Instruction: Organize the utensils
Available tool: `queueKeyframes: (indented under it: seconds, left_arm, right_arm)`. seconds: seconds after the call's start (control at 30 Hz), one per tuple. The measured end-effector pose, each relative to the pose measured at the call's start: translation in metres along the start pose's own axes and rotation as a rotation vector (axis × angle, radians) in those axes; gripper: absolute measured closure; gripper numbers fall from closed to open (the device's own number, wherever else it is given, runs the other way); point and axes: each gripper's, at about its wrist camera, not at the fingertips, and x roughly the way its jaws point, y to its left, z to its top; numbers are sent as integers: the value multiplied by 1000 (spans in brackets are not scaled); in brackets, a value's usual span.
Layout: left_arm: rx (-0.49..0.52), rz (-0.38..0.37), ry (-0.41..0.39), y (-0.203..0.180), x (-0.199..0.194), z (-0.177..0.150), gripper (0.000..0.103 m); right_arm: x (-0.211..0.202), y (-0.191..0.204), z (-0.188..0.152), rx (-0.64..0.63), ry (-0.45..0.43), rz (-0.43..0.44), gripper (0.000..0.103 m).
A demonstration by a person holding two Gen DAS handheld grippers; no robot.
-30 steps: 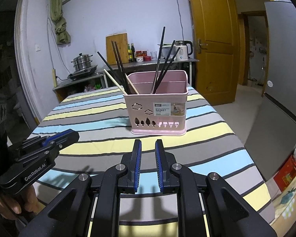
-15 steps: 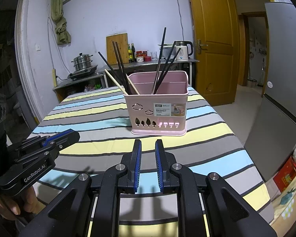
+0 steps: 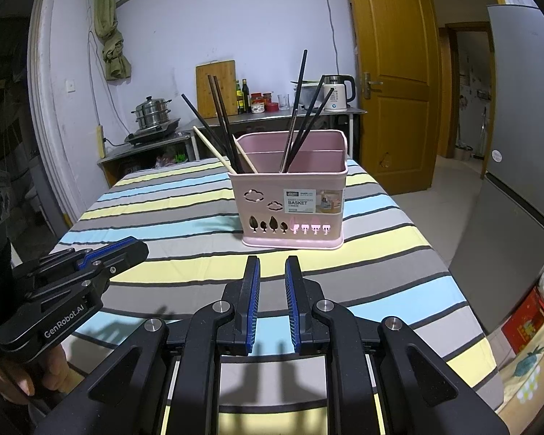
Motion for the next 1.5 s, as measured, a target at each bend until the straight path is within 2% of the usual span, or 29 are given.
queueKeyframes:
  seconds: [1.5]
  left_arm:
    - [36, 1, 18, 0, 2, -4, 96]
  right_arm:
    - [1, 0, 1, -9, 8, -1, 89]
